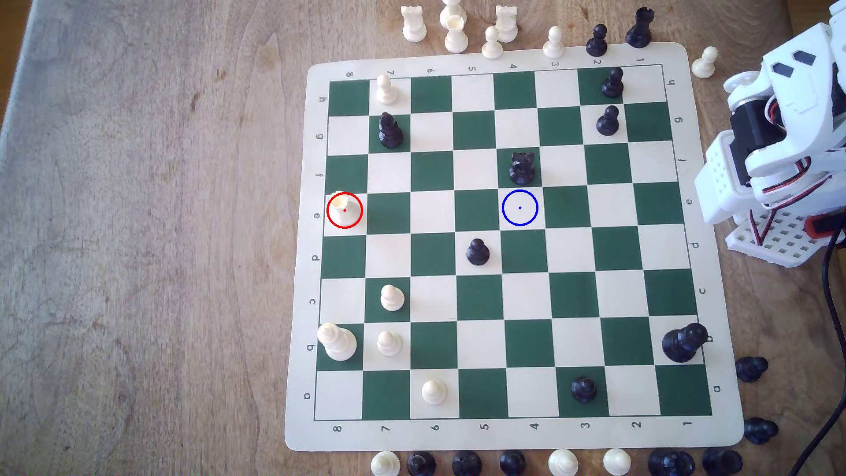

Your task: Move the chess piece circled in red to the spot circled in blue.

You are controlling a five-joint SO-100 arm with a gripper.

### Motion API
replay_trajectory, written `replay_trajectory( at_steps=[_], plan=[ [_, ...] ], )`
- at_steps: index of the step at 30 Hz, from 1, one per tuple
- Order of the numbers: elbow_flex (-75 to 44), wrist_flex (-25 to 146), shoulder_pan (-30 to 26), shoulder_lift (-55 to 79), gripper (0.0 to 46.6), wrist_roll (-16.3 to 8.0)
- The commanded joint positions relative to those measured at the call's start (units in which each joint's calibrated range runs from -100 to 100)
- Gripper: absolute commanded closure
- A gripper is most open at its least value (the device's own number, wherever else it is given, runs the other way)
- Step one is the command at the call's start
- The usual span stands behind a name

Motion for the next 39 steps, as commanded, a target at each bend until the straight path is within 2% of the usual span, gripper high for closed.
replay_trajectory(
  at_steps=[1, 3, 13, 14, 21, 22, 23, 24, 30, 39],
  plan=[
    [1.1, -0.9, 4.7, -0.1, 46.4, 0.3],
    [1.1, 1.3, 4.7, -0.1, 46.4, 0.3],
    [-0.5, 39.4, 4.8, -0.1, 46.4, 0.2],
    [-2.2, 49.3, 5.5, -0.1, 46.4, 0.0],
    [-11.8, 82.9, 7.4, 0.1, 46.4, -0.1],
    [-14.6, 91.8, 7.4, 0.1, 46.4, -0.1],
    [-20.0, 107.5, 7.1, 0.1, 46.4, -0.1],
    [-21.8, 111.7, 7.1, 0.1, 46.4, -0.2],
    [-27.2, 121.6, 6.9, 2.9, 46.4, -0.3],
    [-42.7, 129.2, 2.5, 29.7, 45.2, -0.3]
  ],
)
